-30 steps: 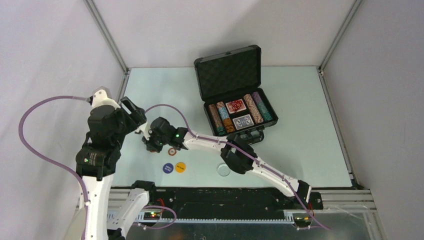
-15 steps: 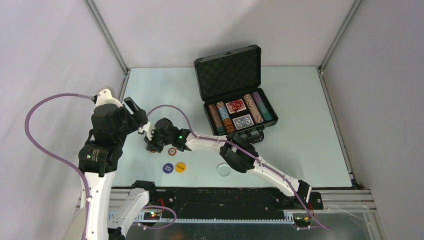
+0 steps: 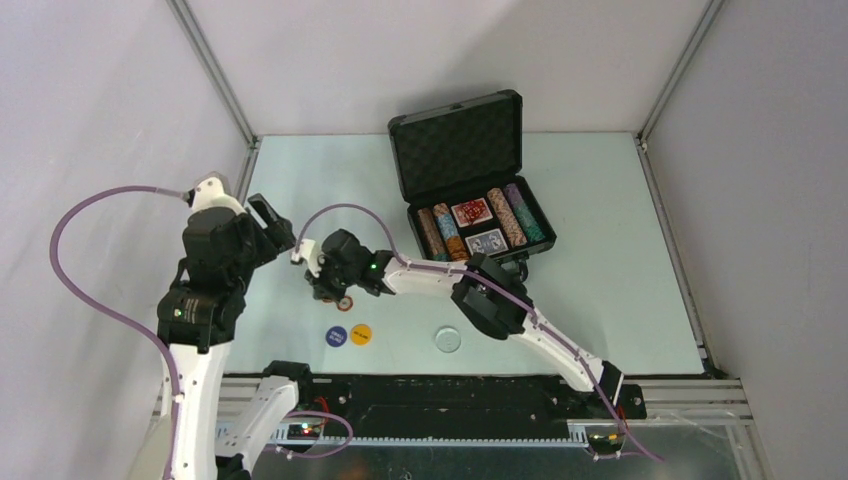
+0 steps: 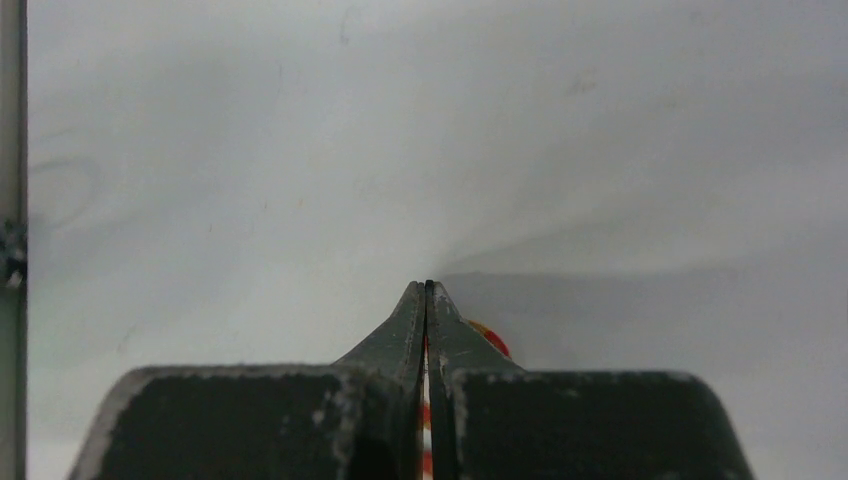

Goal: Pack up texas hold em set

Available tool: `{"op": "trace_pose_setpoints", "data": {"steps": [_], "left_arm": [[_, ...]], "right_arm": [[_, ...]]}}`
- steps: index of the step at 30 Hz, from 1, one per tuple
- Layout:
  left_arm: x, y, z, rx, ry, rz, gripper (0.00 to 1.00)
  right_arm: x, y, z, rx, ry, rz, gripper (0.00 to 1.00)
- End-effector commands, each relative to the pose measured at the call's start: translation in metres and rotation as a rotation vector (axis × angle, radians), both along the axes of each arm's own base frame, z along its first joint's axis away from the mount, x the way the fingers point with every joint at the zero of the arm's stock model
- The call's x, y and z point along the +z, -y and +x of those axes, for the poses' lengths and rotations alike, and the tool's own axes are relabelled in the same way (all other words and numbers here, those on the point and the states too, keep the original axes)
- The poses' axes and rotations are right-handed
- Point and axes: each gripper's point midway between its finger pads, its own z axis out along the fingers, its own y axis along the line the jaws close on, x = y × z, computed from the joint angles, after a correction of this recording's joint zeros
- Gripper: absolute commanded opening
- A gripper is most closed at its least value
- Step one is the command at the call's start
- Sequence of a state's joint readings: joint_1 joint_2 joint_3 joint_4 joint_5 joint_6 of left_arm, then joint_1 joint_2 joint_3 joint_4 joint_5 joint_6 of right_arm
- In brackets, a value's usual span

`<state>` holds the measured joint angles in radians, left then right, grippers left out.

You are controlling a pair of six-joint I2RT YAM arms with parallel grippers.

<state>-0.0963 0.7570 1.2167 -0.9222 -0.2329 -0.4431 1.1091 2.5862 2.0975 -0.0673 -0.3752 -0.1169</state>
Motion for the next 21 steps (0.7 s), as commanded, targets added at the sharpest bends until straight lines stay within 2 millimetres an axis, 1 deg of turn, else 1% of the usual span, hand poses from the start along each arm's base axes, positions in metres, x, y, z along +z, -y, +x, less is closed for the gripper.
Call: {"op": "trace_pose_setpoints", "data": {"steps": [1, 2, 3, 4, 5, 6, 7, 8, 9, 10, 11, 12, 13, 16, 17, 18, 19, 20, 21], "left_arm": [[0.007, -0.004, 0.001, 0.006, 0.037, 0.022, 0.75], [0.007, -0.004, 0.001, 0.004, 0.038, 0.023, 0.75], [0.007, -0.004, 0.000, 0.002, 0.040, 0.022, 0.75], [0.007, -0.003, 0.000, 0.000, 0.040, 0.020, 0.75], [0.007, -0.002, 0.000, -0.005, 0.039, 0.019, 0.75], [0.007, -0.002, 0.000, -0.006, 0.039, 0.017, 0.75], [0.007, -0.002, 0.000, -0.007, 0.040, 0.016, 0.75], [0.007, -0.002, 0.000, -0.008, 0.040, 0.015, 0.75], [0.007, -0.001, -0.001, -0.011, 0.043, 0.013, 0.74], [0.007, -0.001, -0.001, -0.010, 0.043, 0.012, 0.74], [0.007, -0.001, -0.002, -0.012, 0.048, 0.011, 0.74], [0.007, 0.000, -0.003, -0.015, 0.049, 0.008, 0.74], [0.008, 0.000, -0.004, -0.019, 0.055, 0.005, 0.74], [0.006, 0.001, -0.007, -0.023, 0.057, 0.002, 0.74], [0.006, 0.001, -0.008, -0.024, 0.061, -0.001, 0.74], [0.005, 0.002, -0.008, -0.028, 0.059, -0.004, 0.74], [0.005, 0.003, -0.009, -0.030, 0.061, -0.007, 0.74], [0.006, 0.004, -0.009, -0.037, 0.064, -0.011, 0.74], [0.006, 0.005, -0.009, -0.039, 0.065, -0.013, 0.74]], "right_arm": [[-0.012, 0.043, 0.003, -0.079, -0.037, -0.102, 0.00], [-0.024, 0.054, -0.001, -0.088, -0.054, -0.131, 0.00], [-0.016, 0.057, 0.002, -0.105, -0.053, -0.119, 0.00], [-0.027, 0.068, -0.003, -0.112, -0.068, -0.148, 0.00], [-0.019, 0.070, -0.003, -0.125, -0.068, -0.139, 0.00], [-0.030, 0.081, -0.009, -0.129, -0.084, -0.167, 0.00], [-0.023, 0.082, -0.012, -0.139, -0.086, -0.158, 0.00], [-0.033, 0.092, -0.018, -0.144, -0.099, -0.186, 0.00], [-0.029, 0.094, -0.021, -0.157, -0.094, -0.183, 0.00], [-0.039, 0.104, -0.026, -0.167, -0.108, -0.212, 0.00], [-0.036, 0.108, -0.027, -0.182, -0.099, -0.215, 0.00], [-0.047, 0.120, -0.032, -0.199, -0.117, -0.247, 0.00], [-0.043, 0.126, -0.032, -0.219, -0.116, -0.247, 0.00], [-0.047, 0.156, -0.035, -0.282, -0.158, -0.286, 0.00], [-0.054, 0.168, -0.037, -0.303, -0.162, -0.312, 0.00], [-0.043, 0.172, -0.033, -0.328, -0.154, -0.298, 0.00], [-0.048, 0.182, -0.037, -0.337, -0.158, -0.317, 0.00], [-0.037, 0.185, -0.034, -0.354, -0.147, -0.303, 0.00], [-0.038, 0.192, -0.036, -0.365, -0.150, -0.313, 0.00]]}}
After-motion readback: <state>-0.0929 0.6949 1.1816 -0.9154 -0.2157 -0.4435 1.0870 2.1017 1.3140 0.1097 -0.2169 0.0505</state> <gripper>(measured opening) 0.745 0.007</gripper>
